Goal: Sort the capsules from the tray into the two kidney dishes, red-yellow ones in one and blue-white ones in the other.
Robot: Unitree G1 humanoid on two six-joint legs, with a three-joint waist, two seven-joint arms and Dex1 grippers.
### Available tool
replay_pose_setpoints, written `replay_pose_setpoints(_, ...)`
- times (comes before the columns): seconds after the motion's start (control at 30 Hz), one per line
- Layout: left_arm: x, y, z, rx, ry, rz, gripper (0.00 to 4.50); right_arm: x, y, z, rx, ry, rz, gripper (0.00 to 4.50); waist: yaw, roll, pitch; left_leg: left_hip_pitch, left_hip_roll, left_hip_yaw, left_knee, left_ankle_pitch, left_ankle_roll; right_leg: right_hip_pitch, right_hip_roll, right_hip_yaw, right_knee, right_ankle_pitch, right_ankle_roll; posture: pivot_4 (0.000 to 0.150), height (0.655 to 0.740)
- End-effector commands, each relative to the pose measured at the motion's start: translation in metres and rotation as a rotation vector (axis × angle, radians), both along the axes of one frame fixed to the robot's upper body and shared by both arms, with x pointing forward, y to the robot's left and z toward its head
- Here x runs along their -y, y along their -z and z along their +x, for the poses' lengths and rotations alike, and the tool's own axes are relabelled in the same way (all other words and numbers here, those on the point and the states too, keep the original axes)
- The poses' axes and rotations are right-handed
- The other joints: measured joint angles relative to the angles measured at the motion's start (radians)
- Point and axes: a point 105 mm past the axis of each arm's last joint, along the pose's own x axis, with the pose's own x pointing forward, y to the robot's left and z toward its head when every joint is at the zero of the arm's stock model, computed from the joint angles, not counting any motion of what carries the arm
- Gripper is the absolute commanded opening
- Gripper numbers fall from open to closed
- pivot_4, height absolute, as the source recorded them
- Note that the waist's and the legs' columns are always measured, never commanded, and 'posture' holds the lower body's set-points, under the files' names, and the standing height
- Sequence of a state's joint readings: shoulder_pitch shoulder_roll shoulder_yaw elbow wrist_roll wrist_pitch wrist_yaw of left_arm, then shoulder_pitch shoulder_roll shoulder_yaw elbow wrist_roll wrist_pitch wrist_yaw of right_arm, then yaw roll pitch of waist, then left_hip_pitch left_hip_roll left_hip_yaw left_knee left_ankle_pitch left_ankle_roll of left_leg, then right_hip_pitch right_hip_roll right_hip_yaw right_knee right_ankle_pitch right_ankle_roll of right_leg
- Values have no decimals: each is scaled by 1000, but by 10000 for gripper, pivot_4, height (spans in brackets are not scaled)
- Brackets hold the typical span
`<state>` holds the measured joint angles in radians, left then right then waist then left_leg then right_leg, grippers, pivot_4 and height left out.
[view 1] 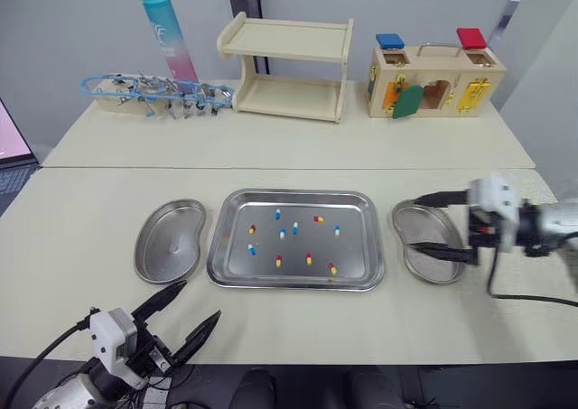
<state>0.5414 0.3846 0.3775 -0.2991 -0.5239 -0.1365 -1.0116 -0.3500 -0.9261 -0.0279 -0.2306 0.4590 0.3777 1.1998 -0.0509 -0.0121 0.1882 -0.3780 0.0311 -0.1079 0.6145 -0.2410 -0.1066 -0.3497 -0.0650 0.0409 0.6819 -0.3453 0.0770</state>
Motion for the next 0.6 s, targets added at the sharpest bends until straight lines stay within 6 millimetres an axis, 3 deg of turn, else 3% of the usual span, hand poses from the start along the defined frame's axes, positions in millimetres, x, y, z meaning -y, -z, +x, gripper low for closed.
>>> replay_pose_setpoints(0.03,3,-10,-3,37,13,15,45000,-42,0,-5,-16,-75,25,44888,7,-2,-1,-1,0,0,1,0,0,-1,0,0,-1,0,0,1500,7400)
replay_pose_setpoints(0.23,6,-7,-6,36,17,20,45000,-102,24,-4,-27,-118,47,44888,19,-6,-3,-2,0,-1,1,0,0,-2,0,-1,-1,1,0,1500,7400)
replay_pose_setpoints(0.33,10,-8,-5,46,23,18,45000,-132,36,-2,-18,-120,48,39238,18,-6,-3,-2,0,-1,1,0,0,-3,0,-1,-1,1,0,1500,7400)
replay_pose_setpoints(0.43,13,-8,-4,52,31,15,45000,-158,42,0,-8,-105,47,29817,17,-6,-3,-2,0,-2,0,0,0,-3,1,-1,0,1,0,1500,7400)
replay_pose_setpoints(0.6,16,-9,-3,56,39,12,45000,-186,47,13,5,-27,39,29817,16,-7,-4,-2,0,-2,0,0,0,-4,1,-1,0,1,-1,1500,7400)
